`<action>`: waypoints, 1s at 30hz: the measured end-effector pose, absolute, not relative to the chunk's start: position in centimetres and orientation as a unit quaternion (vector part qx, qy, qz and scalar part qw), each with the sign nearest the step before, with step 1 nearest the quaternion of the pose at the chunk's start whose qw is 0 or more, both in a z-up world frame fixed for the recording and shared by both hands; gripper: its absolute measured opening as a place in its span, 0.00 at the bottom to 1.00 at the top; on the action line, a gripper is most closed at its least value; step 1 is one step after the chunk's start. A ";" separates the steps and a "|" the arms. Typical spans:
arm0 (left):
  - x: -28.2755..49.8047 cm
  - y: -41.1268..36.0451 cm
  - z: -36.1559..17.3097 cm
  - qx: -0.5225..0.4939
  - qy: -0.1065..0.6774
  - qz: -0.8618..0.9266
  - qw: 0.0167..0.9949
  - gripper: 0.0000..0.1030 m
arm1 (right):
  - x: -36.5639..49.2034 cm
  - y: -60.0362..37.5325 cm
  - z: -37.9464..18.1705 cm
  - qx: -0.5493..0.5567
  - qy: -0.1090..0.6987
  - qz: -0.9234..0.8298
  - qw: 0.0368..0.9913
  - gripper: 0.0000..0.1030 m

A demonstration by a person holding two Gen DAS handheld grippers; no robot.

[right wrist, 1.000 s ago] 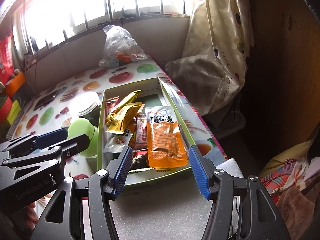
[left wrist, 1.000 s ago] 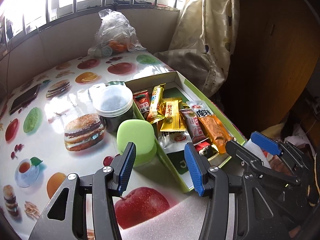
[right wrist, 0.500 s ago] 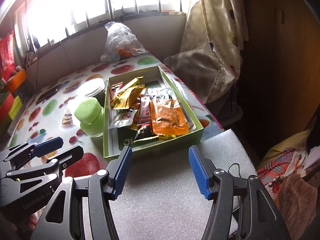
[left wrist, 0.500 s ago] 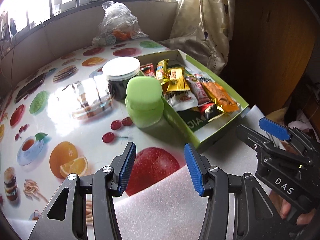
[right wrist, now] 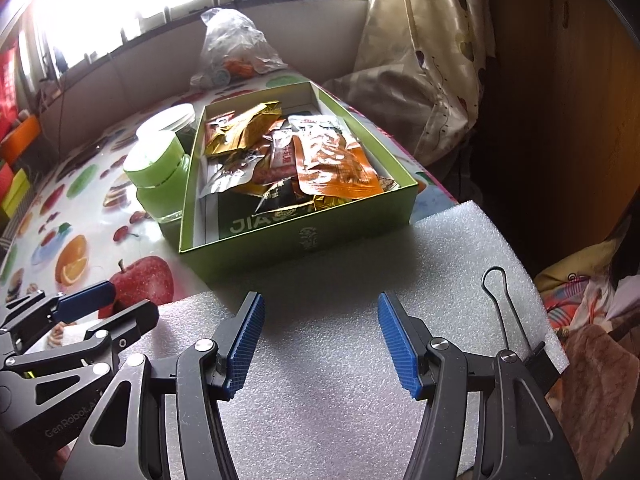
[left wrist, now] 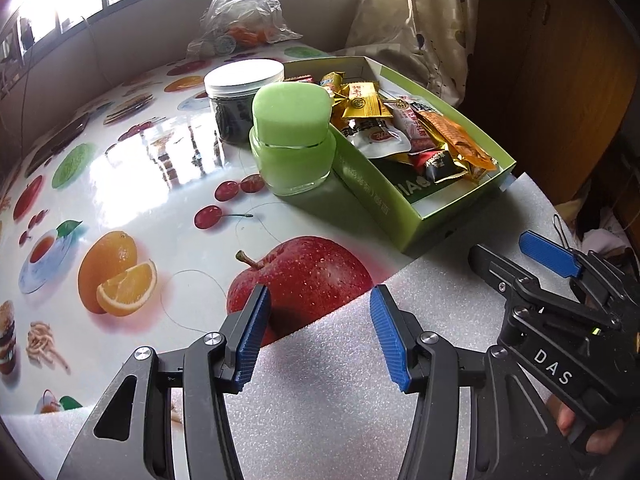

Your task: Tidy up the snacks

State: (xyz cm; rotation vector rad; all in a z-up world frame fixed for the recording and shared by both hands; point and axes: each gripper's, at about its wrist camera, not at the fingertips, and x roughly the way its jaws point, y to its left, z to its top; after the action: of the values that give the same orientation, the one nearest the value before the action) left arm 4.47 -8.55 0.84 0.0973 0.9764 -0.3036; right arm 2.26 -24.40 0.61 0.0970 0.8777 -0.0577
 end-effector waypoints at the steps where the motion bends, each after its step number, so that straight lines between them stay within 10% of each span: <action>1: 4.4 -8.5 0.8 0.046 0.465 -0.143 0.873 0.56 | 2.3 -24.3 0.5 0.042 0.425 -0.031 0.904 0.59; 30: 4.4 -7.8 0.6 0.021 0.465 -0.143 0.874 0.57 | 2.1 -23.9 0.4 0.036 0.421 -0.051 0.905 0.60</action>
State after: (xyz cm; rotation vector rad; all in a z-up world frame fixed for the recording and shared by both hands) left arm 4.42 -7.81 0.58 0.0447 0.9704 -0.2982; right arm 2.06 -23.86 0.37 0.0742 0.8696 -0.1063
